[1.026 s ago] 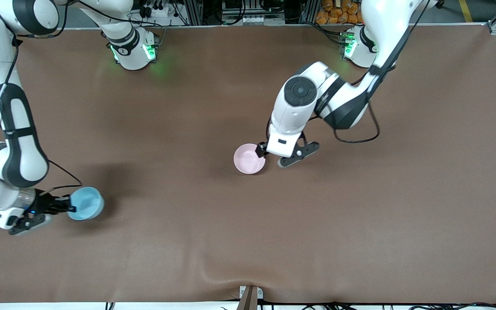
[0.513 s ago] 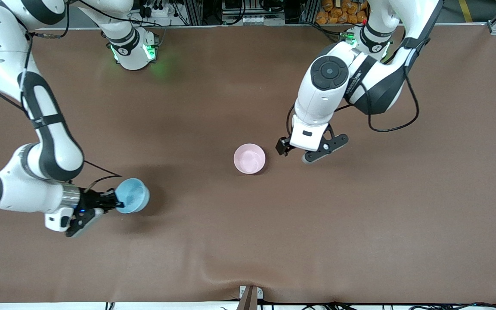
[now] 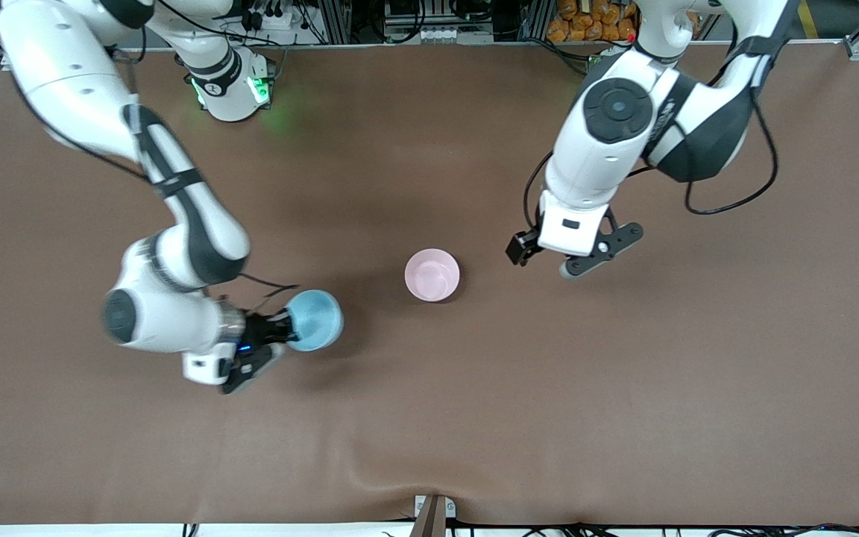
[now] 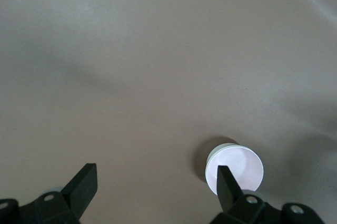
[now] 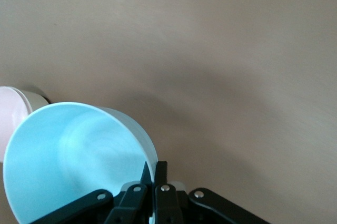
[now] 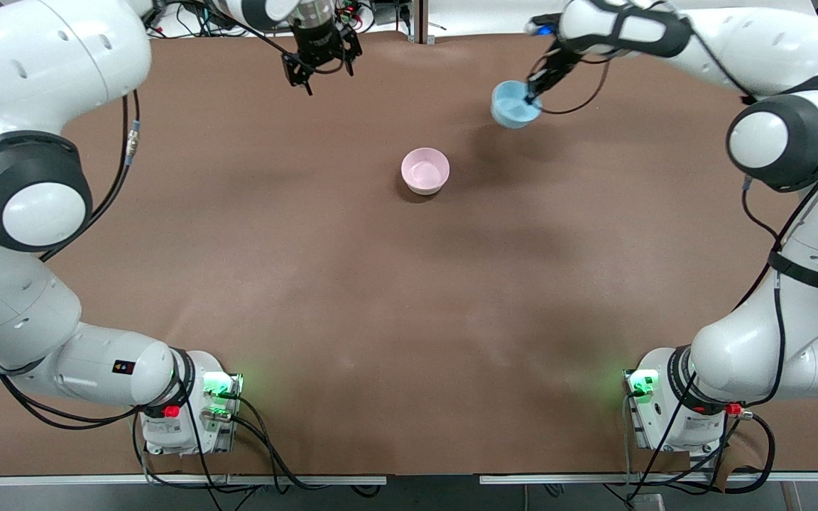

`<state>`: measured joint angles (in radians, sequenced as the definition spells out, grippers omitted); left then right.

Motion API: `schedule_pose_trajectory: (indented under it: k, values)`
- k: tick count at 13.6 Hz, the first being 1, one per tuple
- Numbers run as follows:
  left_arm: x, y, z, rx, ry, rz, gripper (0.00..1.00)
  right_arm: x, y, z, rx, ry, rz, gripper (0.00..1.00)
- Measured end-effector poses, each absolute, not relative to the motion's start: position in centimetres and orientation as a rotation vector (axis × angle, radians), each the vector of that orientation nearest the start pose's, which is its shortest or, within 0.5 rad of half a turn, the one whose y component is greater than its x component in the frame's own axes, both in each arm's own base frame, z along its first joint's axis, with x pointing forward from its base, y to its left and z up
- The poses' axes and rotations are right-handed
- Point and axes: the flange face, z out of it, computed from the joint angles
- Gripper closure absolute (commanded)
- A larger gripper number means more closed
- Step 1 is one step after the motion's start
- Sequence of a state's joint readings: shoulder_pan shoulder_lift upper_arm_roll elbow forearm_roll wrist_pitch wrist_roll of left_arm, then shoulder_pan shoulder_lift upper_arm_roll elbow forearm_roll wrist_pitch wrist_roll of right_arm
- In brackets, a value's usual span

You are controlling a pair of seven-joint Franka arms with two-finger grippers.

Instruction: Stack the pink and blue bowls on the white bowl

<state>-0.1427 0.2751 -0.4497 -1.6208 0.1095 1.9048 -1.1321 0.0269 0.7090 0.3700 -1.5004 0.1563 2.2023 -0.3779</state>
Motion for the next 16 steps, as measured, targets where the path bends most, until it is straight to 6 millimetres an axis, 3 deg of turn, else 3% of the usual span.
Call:
schedule_pose_trajectory:
  k: [3,6,12,16]
  values:
    - [55.8,-29.7,50.0,-3.090,-0.814,-0.001,0.00,63.8,32.7,27.2,-2.643,-0.870,-0.038,1.00]
    - [56.1,-26.9,51.6,-3.101,-0.743,0.012,0.00,60.9,38.1,27.8,-2.644,-0.900,-0.025,1.00]
    - [56.4,-22.4,54.2,-3.102,-0.610,0.012,0.00,58.5,39.8,26.5,-2.688,-0.961,0.052,1.00]
    - [57.0,-18.9,57.0,-3.109,-0.504,0.035,0.00,56.0,43.3,26.4,-2.713,-0.933,0.071,1.00]
